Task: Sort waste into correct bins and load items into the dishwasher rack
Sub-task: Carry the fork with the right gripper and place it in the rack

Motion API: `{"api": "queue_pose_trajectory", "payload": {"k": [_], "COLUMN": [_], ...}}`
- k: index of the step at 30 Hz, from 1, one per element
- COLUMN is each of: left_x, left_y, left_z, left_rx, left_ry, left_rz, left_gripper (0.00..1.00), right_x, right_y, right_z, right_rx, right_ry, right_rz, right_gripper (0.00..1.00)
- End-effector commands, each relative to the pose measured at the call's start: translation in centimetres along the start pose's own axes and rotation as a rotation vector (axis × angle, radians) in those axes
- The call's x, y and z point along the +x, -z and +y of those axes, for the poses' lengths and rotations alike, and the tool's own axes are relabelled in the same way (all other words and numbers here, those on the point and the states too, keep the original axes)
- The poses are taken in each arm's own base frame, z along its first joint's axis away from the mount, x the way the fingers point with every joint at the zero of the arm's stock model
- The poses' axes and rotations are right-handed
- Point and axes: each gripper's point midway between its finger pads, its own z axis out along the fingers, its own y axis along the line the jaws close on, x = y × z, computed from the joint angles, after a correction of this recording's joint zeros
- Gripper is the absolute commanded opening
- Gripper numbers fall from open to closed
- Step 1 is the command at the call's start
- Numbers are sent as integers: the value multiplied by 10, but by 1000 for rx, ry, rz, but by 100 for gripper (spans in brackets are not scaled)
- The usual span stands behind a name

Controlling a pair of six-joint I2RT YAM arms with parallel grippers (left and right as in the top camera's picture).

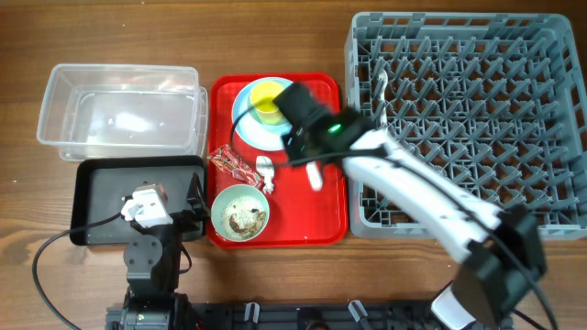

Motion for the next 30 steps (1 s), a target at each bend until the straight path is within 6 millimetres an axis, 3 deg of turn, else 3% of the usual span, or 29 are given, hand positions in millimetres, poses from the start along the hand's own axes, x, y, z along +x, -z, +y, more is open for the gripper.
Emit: {"api": "queue_pose_trajectory", "payload": {"k": [1, 2, 5, 9, 13, 19, 24, 30], "left_x": [0, 0, 0, 0, 0, 0, 0, 0], "left_y": [0, 0, 0, 0, 0, 0, 0, 0], "left_z": [3, 3, 3, 3, 3, 3, 3, 3], "left_rx": [-16, -16, -16, -16, -16, -16, -16, -16], "left_ry": [-16, -16, -16, -16, -16, -16, -16, -16], "left_rz": [-5, -5, -5, -5, -5, -5, -5, -5], "left_gripper": [100, 100, 100, 100, 100, 100, 100, 100], "right_x": [-31, -35, -40, -33, -24, -15, -10, -9], "right_y": [17, 15, 15, 16, 15, -4, -39, -42], "right_z": [-51, -74, -113, -170, -200, -216, -220, -236], "right_rx": [39, 57, 18, 54, 89, 104, 102, 190], "right_ry": [-76, -122, -135, -242, -275, -281, -272, -270], "right_rz": [-74, -77, -72, -54, -44, 4, 55, 57], "right_gripper": [4, 4, 4, 5, 5, 6, 10, 13]}}
